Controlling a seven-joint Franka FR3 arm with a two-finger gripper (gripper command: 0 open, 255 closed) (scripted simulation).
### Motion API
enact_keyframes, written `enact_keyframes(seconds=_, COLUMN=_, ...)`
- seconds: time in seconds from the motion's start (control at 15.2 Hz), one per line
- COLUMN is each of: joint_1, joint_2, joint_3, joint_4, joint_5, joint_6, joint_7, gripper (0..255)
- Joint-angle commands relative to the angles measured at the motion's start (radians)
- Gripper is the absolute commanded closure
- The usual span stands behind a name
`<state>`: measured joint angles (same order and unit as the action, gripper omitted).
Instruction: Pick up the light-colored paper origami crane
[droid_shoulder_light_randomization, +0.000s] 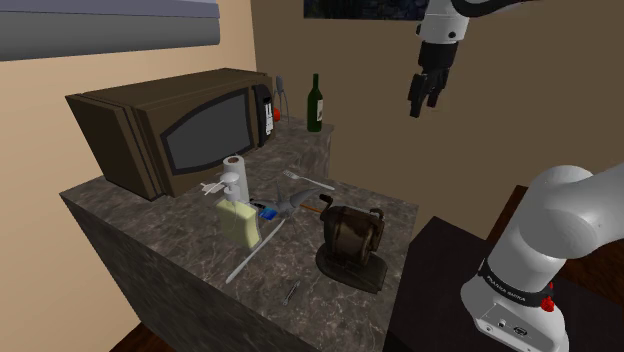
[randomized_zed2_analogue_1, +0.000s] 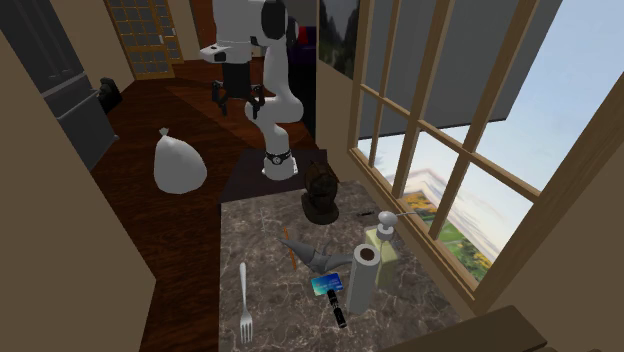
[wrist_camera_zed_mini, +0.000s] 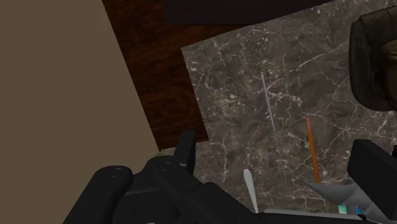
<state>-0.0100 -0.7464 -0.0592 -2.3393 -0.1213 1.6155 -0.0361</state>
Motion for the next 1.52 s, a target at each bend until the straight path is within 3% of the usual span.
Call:
enact_keyframes(seconds=0.0, joint_1=0.0, joint_2=0.0, joint_3=0.0, joint_4=0.0, joint_5=0.0, joint_6=0.0, joint_7=0.0, gripper=0)
enact_keyframes(seconds=0.73, joint_1=0.093, joint_2=0.363, joint_3=0.029, joint_4=0.063, joint_5=-0.001, joint_6=0.247, joint_7=-0.109, gripper=0)
enact_keyframes(seconds=1.45, joint_1=0.163, joint_2=0.741, joint_3=0.088, joint_4=0.227, joint_5=-0.023, joint_6=0.407, joint_7=-0.203, gripper=0)
